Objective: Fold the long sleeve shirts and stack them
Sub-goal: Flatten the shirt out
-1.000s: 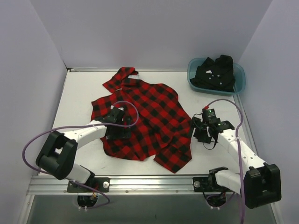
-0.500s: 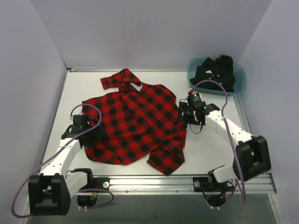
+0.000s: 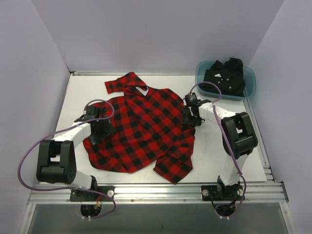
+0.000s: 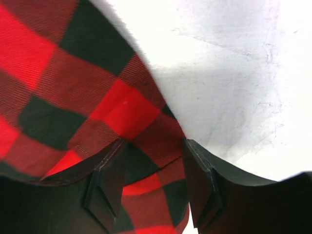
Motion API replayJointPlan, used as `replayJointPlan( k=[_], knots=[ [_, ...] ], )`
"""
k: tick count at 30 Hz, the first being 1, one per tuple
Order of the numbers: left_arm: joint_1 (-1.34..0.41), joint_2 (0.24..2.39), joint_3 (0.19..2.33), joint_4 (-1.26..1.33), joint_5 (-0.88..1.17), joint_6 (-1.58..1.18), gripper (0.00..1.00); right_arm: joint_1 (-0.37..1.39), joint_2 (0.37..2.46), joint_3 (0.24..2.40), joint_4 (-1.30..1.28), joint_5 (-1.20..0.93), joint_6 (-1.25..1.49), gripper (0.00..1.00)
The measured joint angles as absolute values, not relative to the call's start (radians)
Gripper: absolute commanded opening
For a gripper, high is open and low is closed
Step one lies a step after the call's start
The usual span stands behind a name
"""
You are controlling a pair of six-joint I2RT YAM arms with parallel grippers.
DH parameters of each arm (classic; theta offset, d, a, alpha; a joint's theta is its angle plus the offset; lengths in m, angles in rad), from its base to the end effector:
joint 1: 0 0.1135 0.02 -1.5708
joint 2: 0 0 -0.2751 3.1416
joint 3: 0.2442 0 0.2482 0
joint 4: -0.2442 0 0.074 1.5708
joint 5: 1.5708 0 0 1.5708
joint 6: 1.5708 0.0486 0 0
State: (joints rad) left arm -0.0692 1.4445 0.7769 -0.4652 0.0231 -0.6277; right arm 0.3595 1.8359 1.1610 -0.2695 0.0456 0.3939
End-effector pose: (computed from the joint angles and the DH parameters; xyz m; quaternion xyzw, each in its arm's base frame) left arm 0.2629 -0.0193 0.1734 -0.2666 0.9389 -0.0848 0.2003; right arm 0.3653 0.1349 0.1761 0.0234 0.9508 0.0931 0.2944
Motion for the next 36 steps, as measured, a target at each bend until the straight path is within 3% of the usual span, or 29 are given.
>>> replayJointPlan(
  k=[6, 8, 13, 16, 20, 22, 28, 36],
  knots=[
    [-0.069, 1.494, 0.796, -0.449, 0.013, -0.643, 0.93, 0.322, 1.830, 1.107, -0.225, 0.052, 0.411, 0.06],
    [-0.068, 1.503, 0.804, -0.448, 0.012, -0.647, 0.93, 0.292, 1.784, 1.048, -0.202, 0.051, 0.435, 0.00],
    [-0.068, 1.534, 0.828, -0.437, 0.021, -0.653, 0.93, 0.190, 1.615, 0.861, -0.232, 0.050, 0.510, 0.00],
    [-0.070, 1.536, 0.831, -0.419, 0.038, -0.654, 0.93, 0.154, 1.482, 0.748, -0.276, 0.045, 0.548, 0.13],
    [-0.072, 1.522, 0.826, -0.416, 0.039, -0.647, 0.93, 0.188, 1.332, 0.714, -0.347, 0.046, 0.548, 0.46],
    [-0.071, 1.513, 0.829, -0.424, 0.024, -0.635, 0.94, 0.239, 1.293, 0.760, -0.371, 0.051, 0.525, 0.53],
    [-0.071, 1.538, 1.005, -0.463, -0.008, -0.557, 0.94, 0.341, 1.389, 1.102, -0.353, -0.002, 0.401, 0.54],
    [-0.071, 1.779, 1.286, -0.397, -0.027, -0.502, 0.93, 0.342, 1.847, 1.552, -0.258, -0.139, 0.311, 0.54]
  ],
)
